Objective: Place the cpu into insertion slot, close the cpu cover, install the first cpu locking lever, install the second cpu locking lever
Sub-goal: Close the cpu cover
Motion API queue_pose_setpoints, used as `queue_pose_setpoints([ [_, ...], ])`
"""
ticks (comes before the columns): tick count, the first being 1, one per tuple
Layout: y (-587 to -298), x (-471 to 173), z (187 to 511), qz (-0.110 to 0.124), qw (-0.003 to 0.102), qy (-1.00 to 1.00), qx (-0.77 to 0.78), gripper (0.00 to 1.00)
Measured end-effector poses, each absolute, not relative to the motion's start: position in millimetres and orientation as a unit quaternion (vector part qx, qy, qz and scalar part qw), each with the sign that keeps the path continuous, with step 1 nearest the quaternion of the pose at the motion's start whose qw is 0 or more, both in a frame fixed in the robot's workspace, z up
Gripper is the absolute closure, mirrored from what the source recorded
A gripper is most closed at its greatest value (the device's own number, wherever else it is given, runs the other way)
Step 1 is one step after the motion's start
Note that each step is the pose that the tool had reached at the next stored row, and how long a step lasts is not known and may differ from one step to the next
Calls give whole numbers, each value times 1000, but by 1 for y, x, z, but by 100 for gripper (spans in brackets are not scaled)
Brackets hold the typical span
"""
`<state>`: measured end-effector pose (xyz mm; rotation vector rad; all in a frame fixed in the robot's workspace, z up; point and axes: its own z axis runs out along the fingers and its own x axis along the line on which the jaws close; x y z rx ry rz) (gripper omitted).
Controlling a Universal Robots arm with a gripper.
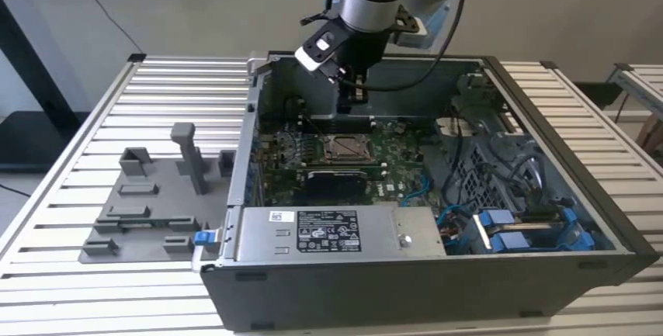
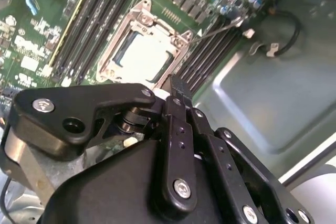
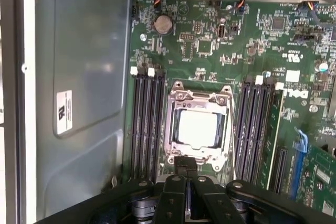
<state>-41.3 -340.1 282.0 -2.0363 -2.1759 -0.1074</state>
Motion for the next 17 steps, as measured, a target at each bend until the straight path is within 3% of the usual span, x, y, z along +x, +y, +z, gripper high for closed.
queue_pose_setpoints([
  [17, -331, -71, 283, -36, 80, -727, -681, 89],
])
